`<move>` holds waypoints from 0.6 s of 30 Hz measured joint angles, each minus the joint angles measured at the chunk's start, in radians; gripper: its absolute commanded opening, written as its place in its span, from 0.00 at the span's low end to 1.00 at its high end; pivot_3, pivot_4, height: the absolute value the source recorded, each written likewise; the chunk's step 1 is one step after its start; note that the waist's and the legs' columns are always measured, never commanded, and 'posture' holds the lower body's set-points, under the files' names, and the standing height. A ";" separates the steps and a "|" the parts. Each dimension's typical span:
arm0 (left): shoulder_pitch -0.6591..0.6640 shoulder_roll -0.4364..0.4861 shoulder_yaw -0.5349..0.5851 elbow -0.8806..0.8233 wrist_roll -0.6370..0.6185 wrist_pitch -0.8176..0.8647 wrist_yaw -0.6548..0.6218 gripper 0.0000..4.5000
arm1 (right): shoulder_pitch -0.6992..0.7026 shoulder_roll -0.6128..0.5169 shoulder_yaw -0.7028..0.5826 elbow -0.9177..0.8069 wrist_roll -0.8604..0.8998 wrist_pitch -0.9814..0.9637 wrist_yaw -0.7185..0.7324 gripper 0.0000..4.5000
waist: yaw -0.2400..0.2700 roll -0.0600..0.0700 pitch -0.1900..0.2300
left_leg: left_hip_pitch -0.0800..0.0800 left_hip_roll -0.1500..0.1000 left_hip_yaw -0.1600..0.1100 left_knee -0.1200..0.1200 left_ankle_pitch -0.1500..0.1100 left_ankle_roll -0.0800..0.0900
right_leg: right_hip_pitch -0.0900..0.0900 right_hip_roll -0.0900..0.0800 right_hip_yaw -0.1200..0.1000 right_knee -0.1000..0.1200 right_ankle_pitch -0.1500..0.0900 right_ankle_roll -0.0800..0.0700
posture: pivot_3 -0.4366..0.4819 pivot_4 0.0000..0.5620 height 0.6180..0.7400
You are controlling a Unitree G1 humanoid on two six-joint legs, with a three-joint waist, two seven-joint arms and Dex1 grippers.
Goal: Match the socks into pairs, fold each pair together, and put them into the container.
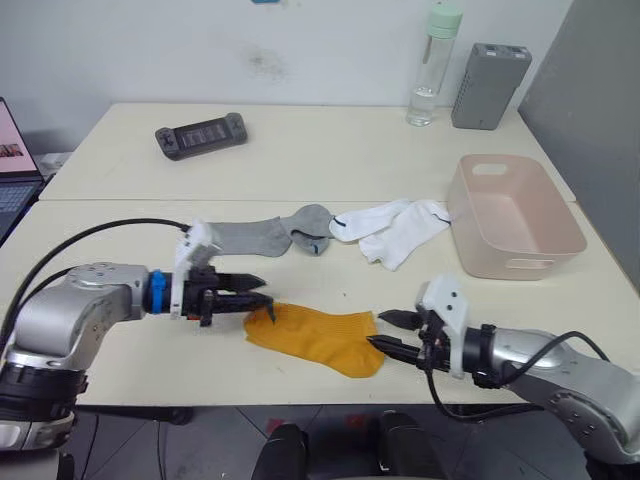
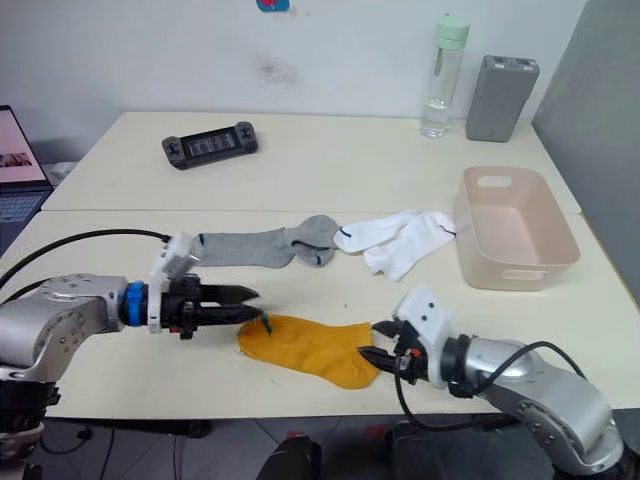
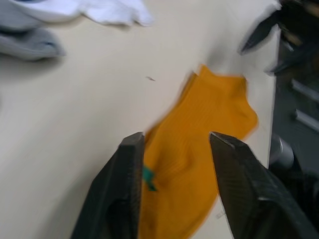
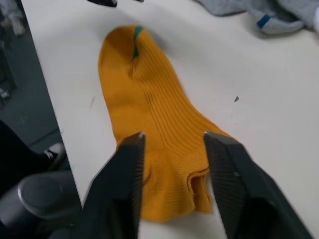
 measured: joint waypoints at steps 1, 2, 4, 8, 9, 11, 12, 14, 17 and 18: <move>-0.015 -0.020 -0.033 0.004 0.020 -0.009 0.001 0.19 | -0.023 0.022 0.040 0.034 -0.030 -0.010 0.000 0.14 | 0.001 0.000 0.000 | 0.000 0.000 0.000 0.000 0.000 0.000 | 0.000 0.000 0.000 0.000 0.000 0.000 | 0.48 0.27 1.00; -0.038 -0.052 -0.066 0.013 0.040 -0.019 0.006 0.12 | -0.041 0.043 0.075 0.063 -0.057 -0.022 0.003 0.06 | 0.002 0.000 0.000 | 0.000 0.000 0.000 0.000 0.000 0.000 | 0.000 0.000 0.000 0.000 0.000 0.000 | 0.48 0.27 1.00; -0.068 -0.102 -0.115 0.045 0.084 -0.053 0.017 0.01 | -0.067 0.070 0.130 0.101 -0.092 -0.037 0.015 0.00 | 0.004 0.000 0.000 | -0.001 0.000 -0.001 0.001 0.000 0.000 | 0.000 0.001 -0.001 0.001 0.000 0.000 | 0.48 0.27 1.00; -0.091 -0.122 -0.159 0.113 0.146 -0.071 0.027 0.01 | -0.092 0.113 0.181 0.163 -0.132 -0.042 0.036 0.00 | 0.001 0.000 0.000 | -0.001 0.000 -0.001 0.001 0.000 0.000 | 0.000 0.001 0.000 0.001 0.001 -0.001 | 0.48 0.27 1.00; -0.091 -0.122 -0.171 0.131 0.161 -0.075 0.028 0.01 | -0.090 0.127 0.185 0.178 -0.132 -0.039 0.038 0.00 | -0.001 0.000 0.000 | 0.000 0.000 -0.001 0.001 0.000 0.000 | 0.000 0.001 0.000 0.001 0.001 -0.002 | 0.48 0.27 1.00; -0.079 -0.125 -0.183 0.172 0.188 -0.082 0.029 0.01 | -0.079 0.132 0.186 0.199 -0.136 -0.033 0.039 0.00 | -0.002 0.000 0.000 | -0.001 0.000 -0.001 0.000 0.000 0.000 | -0.001 0.001 -0.001 0.002 0.002 -0.003 | 0.48 0.27 1.00; -0.070 -0.127 -0.183 0.189 0.196 -0.096 0.030 0.01 | -0.065 0.120 0.185 0.200 -0.140 -0.032 0.043 0.00 | -0.001 0.000 0.000 | -0.001 0.000 -0.001 0.000 0.000 0.000 | -0.001 0.001 -0.001 0.002 0.002 -0.004 | 0.48 0.27 1.00; -0.065 -0.129 -0.182 0.192 0.209 -0.121 0.031 0.01 | -0.045 0.092 0.177 0.186 -0.141 -0.029 0.054 0.00 | 0.002 0.000 0.000 | -0.001 0.000 -0.001 0.000 0.000 0.000 | 0.000 0.000 -0.001 0.001 0.002 -0.004 | 0.48 0.27 1.00; -0.048 -0.129 -0.174 0.194 0.217 -0.146 0.033 0.01 | -0.006 0.056 0.151 0.147 -0.140 -0.022 0.060 0.00 | 0.002 0.000 0.000 | 0.000 0.000 -0.001 0.000 0.000 0.000 | 0.000 0.000 -0.001 0.002 0.000 0.000 | 0.48 0.27 1.00; -0.042 -0.129 -0.172 0.194 0.218 -0.156 0.034 0.01 | 0.014 0.040 0.137 0.132 -0.138 -0.021 0.062 0.00 | 0.001 0.000 0.000 | 0.001 0.000 -0.001 0.000 0.000 0.000 | 0.001 0.000 -0.001 0.002 0.000 0.000 | 0.48 0.27 1.00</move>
